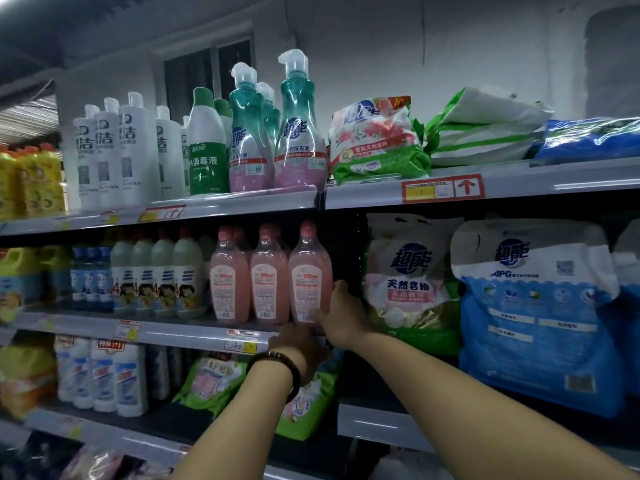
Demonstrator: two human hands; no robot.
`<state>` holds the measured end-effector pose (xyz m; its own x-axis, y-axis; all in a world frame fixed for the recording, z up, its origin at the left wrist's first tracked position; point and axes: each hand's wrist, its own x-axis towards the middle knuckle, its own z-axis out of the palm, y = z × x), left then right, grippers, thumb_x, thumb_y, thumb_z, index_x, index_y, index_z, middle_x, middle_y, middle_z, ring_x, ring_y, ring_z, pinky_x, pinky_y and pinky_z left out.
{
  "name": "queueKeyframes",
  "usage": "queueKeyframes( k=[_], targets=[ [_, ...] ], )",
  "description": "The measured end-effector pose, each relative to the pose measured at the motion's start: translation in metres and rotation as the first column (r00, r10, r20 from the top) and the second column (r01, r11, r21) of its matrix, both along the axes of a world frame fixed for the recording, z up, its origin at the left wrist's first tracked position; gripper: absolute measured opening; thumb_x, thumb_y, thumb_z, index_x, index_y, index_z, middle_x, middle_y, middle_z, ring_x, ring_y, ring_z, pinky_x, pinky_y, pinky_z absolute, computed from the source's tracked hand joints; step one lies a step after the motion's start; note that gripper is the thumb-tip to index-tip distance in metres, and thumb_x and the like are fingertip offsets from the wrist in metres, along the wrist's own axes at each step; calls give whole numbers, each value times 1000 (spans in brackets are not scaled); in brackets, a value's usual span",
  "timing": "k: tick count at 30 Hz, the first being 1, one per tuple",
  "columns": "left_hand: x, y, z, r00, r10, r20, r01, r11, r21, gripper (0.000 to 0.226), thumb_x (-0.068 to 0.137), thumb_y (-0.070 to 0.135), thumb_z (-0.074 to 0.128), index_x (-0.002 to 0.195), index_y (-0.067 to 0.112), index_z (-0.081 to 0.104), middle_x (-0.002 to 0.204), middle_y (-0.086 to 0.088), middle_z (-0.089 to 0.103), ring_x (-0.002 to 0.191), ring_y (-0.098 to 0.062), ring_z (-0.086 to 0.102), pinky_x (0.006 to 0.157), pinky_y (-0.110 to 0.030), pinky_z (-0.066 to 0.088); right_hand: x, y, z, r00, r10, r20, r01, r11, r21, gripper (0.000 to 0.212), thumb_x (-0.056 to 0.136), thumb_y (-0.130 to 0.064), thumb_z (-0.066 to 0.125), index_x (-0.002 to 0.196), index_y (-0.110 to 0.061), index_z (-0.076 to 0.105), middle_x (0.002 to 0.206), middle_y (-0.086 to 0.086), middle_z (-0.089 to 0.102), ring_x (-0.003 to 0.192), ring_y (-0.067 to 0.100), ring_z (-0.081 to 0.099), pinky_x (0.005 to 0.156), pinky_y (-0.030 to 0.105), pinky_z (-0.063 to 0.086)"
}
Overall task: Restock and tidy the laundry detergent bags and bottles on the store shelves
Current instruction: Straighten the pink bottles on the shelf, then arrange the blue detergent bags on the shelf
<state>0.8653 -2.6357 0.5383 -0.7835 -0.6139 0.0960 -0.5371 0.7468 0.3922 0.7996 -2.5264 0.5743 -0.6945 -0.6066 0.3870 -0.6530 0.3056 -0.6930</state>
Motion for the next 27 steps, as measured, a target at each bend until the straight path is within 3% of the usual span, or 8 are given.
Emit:
queueKeyframes(
  k=[6, 9, 12, 15, 18, 20, 24, 27],
  targets=[
    [4, -6, -6, 999, 1, -50, -1, 1000, 7, 72, 72, 59, 59, 138, 30, 58, 133, -7, 63, 116, -29, 64, 102, -43, 55, -1, 71, 2, 999, -21, -46, 25, 994, 104, 71, 101, -48, 63, 157, -16, 33, 154, 12, 51, 137, 30, 54, 108, 38, 49],
    [8, 7, -3, 992, 51, -115, -53, 999, -8, 56, 82, 55, 61, 130, 26, 64, 126, -11, 67, 110, -33, 67, 95, -42, 56, -9, 125, 8, 993, -97, -62, 105, 984, 143, 67, 100, -51, 63, 154, -18, 38, 152, 10, 52, 132, 31, 56, 101, 33, 49],
    [13, 46, 1, 988, 66, -143, -78, 994, -81, 38, 94, 37, 62, 125, 16, 68, 119, -14, 72, 105, -34, 71, 82, -34, 54, -14, 180, 12, 980, -157, -123, 177, 970, 167, 62, 99, -49, 66, 147, -17, 45, 141, 9, 56, 122, 31, 59, 97, 35, 50],
    [3, 96, -5, 986, -68, -150, 41, 983, -178, 45, 97, 40, 63, 135, 17, 57, 127, -13, 69, 111, -32, 69, 84, -33, 54, -21, 228, 12, 981, -168, -99, 183, 966, 182, 60, 93, -39, 76, 141, -19, 48, 120, 4, 55, 99, 22, 58, 78, 31, 47],
    [-16, 150, -10, 976, -196, -96, 177, 968, -176, 33, 98, 44, 65, 119, 19, 64, 122, -7, 69, 112, -29, 67, 80, -29, 48, -31, 261, 9, 963, -244, -110, 261, 948, 184, 65, 90, -40, 79, 142, -19, 47, 132, 10, 58, 102, 26, 59, 78, 33, 49],
    [-38, 172, -16, 957, -262, -125, 250, 963, -101, 33, 91, 49, 71, 106, 22, 60, 117, -6, 69, 106, -27, 66, 78, -29, 46, -42, 279, 3, 942, -315, -118, 329, 936, 126, 67, 88, -43, 81, 141, -17, 49, 135, 11, 58, 111, 29, 61, 81, 33, 48],
    [-84, 200, -31, 836, -371, -405, 477, 856, 200, 81, 63, 60, 88, 122, 24, 45, 122, 1, 65, 111, -20, 64, 89, -37, 54, -72, 311, -4, 883, -462, 83, 465, 838, -287, 46, 88, -27, 84, 121, -19, 53, 121, 7, 61, 91, 23, 63, 58, 26, 45],
    [-115, 213, -36, 775, -372, -511, 569, 762, 308, 81, 76, 32, 93, 134, 25, 38, 123, 14, 57, 116, -12, 57, 90, -24, 51, -106, 326, -14, 836, -526, 156, 548, 789, -277, 57, 82, -27, 89, 121, -17, 49, 124, 7, 57, 87, 20, 61, 57, 26, 48]
  ],
)
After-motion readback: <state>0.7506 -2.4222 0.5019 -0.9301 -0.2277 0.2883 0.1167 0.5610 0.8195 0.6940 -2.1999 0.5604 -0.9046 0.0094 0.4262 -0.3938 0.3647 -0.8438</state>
